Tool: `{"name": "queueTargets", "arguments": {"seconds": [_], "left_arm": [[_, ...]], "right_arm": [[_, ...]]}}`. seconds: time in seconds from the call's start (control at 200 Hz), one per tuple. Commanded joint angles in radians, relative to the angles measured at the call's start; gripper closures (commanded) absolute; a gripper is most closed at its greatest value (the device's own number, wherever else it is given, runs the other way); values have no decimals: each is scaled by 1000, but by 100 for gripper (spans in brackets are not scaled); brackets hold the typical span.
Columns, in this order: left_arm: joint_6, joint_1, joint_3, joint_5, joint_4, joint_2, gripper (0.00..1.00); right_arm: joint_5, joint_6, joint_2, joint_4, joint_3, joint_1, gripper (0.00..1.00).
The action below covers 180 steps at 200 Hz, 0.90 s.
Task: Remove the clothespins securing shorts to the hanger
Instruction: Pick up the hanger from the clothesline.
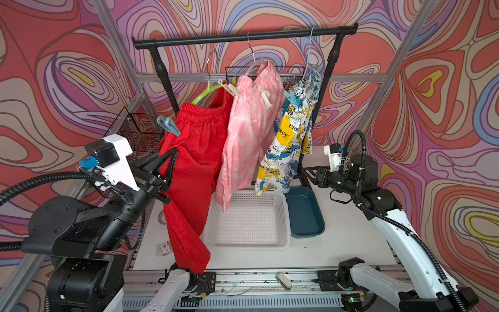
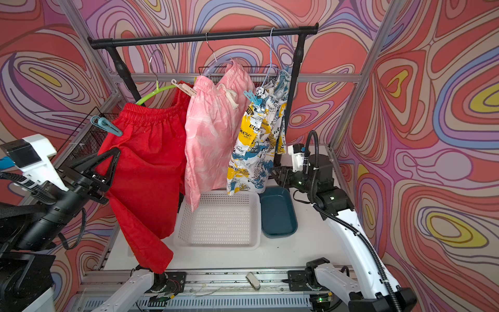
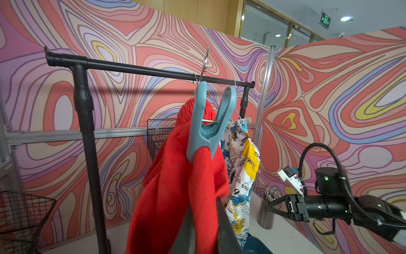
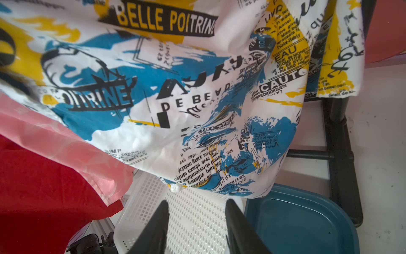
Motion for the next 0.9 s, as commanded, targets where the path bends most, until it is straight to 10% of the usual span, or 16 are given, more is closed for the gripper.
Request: {"name": "queueTargets", "arguments": {"seconds": [0.0,0.491,0.897], "left_arm": [[-104,-1,18,168,221,13,100],[-600,-1,-236,419,936,175,100],[-690,-1,-352,539,1203,225,100]], "right_arm": [[-5,16,5,18,-25,4,56],[129,-28,-93,-101,-58,3,56],[35,11,-125,-122,7,4,59]]}}
